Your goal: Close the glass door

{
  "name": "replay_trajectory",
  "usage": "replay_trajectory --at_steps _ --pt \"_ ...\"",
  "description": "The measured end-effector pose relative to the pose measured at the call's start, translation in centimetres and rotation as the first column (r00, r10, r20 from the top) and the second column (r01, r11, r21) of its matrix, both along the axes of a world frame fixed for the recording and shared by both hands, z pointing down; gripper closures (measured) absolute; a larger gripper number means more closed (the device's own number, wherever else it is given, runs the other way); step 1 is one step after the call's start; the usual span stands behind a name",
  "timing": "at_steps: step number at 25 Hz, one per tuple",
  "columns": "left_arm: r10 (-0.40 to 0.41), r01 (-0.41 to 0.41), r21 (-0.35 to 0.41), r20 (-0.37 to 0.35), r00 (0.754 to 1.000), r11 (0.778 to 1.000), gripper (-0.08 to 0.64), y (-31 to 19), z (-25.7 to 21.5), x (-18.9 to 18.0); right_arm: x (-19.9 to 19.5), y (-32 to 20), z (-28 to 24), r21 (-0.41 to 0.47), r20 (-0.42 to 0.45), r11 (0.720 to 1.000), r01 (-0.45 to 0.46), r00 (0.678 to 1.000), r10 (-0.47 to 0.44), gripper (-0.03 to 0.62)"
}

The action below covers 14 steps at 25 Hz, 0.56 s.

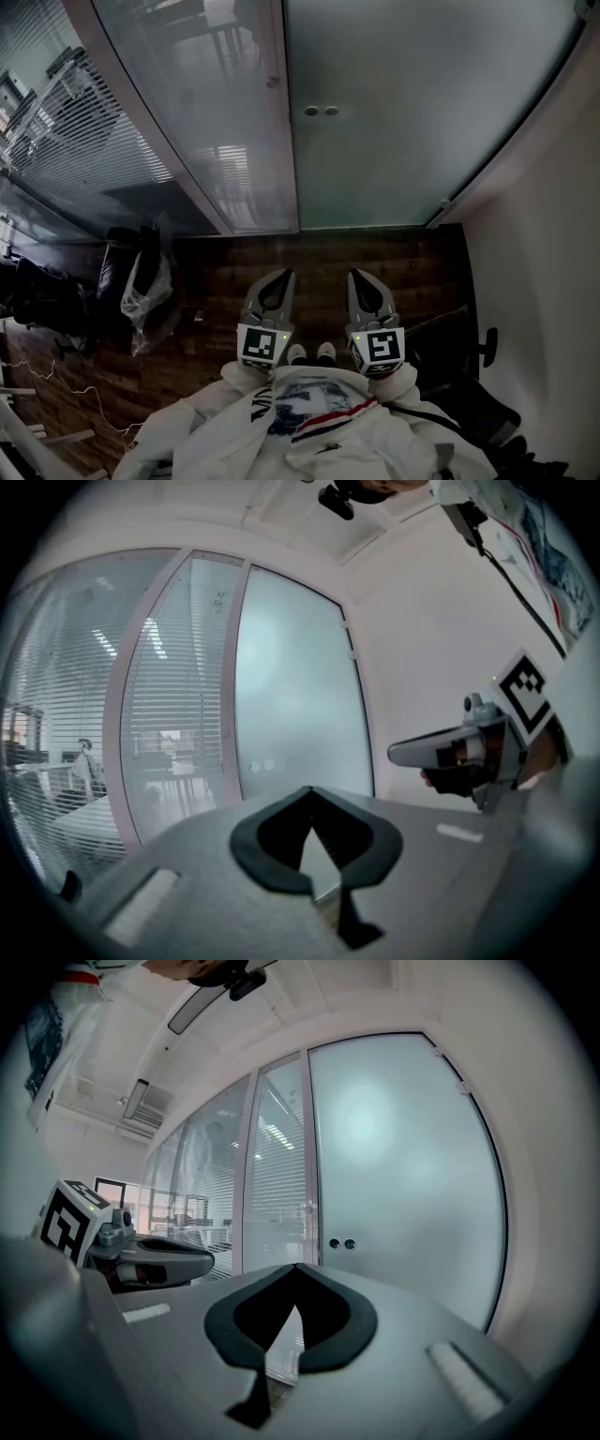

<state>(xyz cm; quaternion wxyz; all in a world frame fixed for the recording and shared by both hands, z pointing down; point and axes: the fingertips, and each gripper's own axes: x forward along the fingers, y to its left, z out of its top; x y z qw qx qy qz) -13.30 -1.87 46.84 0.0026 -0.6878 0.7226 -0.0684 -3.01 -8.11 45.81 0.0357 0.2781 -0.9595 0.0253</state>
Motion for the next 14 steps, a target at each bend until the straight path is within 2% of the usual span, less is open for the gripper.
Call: replay_trajectory --at_steps 6,10,14 --pt "0.038 -0.039 0.009 0.040 0.998 0.999 0.563 -1.4 -0.3 0.6 -0.1 -1.2 0.2 0.000 -0.018 1.000 -0.010 1.000 0.010 0.588" --pt "0.027 -0.027 -0.009 0.010 1.000 1.000 0.563 -2.0 0.1 0.6 -0.1 -2.0 -0.1 -0.002 -0.008 1.000 -0.005 1.000 0.005 0.588" --pt "0.036 -0.036 0.009 0.035 0.999 0.999 0.563 -3.1 -0.2 0.5 -0.3 -2.6 -0.1 0.002 -0.010 1.000 -0.001 1.000 0.001 0.588"
